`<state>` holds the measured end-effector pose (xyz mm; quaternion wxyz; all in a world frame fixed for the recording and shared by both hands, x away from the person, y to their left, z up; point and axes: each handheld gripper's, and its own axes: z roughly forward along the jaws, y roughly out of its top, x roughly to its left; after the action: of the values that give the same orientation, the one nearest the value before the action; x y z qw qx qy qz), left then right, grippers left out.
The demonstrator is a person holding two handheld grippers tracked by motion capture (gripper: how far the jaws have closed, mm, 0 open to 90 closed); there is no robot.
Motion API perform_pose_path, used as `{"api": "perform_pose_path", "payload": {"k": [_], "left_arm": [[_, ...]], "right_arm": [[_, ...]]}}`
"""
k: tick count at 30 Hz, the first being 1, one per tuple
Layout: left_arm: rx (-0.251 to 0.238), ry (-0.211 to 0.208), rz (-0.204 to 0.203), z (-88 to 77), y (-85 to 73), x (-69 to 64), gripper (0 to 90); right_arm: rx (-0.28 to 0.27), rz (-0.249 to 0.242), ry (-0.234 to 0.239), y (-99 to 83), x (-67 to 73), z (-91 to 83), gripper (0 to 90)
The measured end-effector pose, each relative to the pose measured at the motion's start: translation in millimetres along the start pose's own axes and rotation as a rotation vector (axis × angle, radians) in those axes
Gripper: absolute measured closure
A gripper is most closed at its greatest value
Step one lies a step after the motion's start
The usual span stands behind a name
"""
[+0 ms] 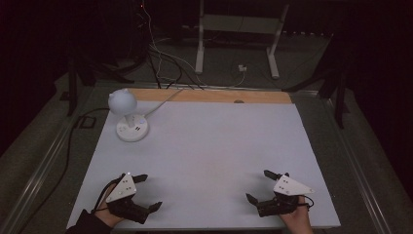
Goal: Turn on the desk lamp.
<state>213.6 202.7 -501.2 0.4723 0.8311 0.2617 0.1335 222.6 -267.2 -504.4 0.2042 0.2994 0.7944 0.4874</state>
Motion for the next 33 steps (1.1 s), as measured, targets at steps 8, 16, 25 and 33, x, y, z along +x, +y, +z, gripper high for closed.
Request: {"api": "perform_pose_path", "payload": {"k": [8,16,25,33], "left_arm": [[0.019,-0.023,0.024,2.0,2.3,-4.9,0.5],[0.006,-0.059,0.037,1.4,10.6,-8.8,0.6],[-0.021,-0.084,0.036,-3.2,21.9,-9.3,0.6],[-0.041,-0.077,0.032,-6.3,32.1,-6.4,0.6]], "right_arm": [[-0.017,-0.007,-0.002,1.5,2.7,-2.0,0.0],[-0.027,0.001,-0.003,2.1,3.5,-3.0,0.0],[-0.034,0.009,0.002,2.4,3.8,-3.8,0.0],[-0.038,0.011,0.000,2.3,3.7,-4.0,0.0]]}}
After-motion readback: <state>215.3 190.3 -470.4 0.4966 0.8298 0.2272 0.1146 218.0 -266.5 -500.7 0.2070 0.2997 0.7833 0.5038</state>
